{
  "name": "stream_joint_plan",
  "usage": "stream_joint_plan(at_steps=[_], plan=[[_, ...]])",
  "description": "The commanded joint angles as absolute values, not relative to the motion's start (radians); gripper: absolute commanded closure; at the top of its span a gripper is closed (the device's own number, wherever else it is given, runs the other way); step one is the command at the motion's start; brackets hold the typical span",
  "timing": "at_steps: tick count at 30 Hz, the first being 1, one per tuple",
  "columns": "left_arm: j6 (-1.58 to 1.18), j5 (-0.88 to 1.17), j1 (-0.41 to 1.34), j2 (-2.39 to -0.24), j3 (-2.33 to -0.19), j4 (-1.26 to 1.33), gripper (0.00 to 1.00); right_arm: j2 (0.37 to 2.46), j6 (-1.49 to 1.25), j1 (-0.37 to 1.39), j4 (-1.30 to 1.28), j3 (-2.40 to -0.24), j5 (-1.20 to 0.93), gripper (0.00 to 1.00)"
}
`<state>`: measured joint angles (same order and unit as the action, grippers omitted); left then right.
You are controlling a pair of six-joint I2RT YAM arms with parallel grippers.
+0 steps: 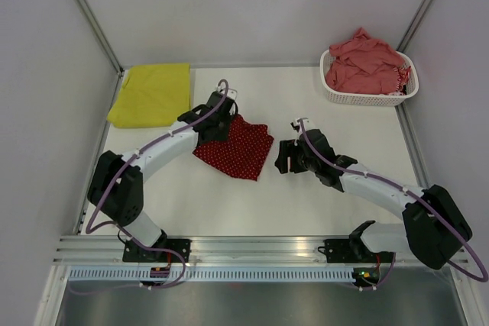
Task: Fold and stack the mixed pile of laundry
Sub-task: Pick up the skirt from the center of the board.
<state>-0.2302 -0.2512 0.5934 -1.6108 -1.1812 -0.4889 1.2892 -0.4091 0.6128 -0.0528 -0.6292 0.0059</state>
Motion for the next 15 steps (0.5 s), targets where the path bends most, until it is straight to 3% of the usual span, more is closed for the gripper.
stream_joint_plan(at_steps=[1,6,15], plan=[[-0.051,-0.403,0.578,-1.632,-1.294,-0.503,0.98,1.244,-0.371,0.612,-0.057,-0.675,-0.006,0.24],[0.061,-0.480,0.517,-1.669,-1.399,-0.509,0.98,1.207,-0.353,0.612,-0.100,-0.658,0.070,0.22],[0.147,-0.422,0.348,-1.770,-1.603,-0.511,0.98,1.192,-0.322,0.572,-0.126,-0.649,0.114,0.22]])
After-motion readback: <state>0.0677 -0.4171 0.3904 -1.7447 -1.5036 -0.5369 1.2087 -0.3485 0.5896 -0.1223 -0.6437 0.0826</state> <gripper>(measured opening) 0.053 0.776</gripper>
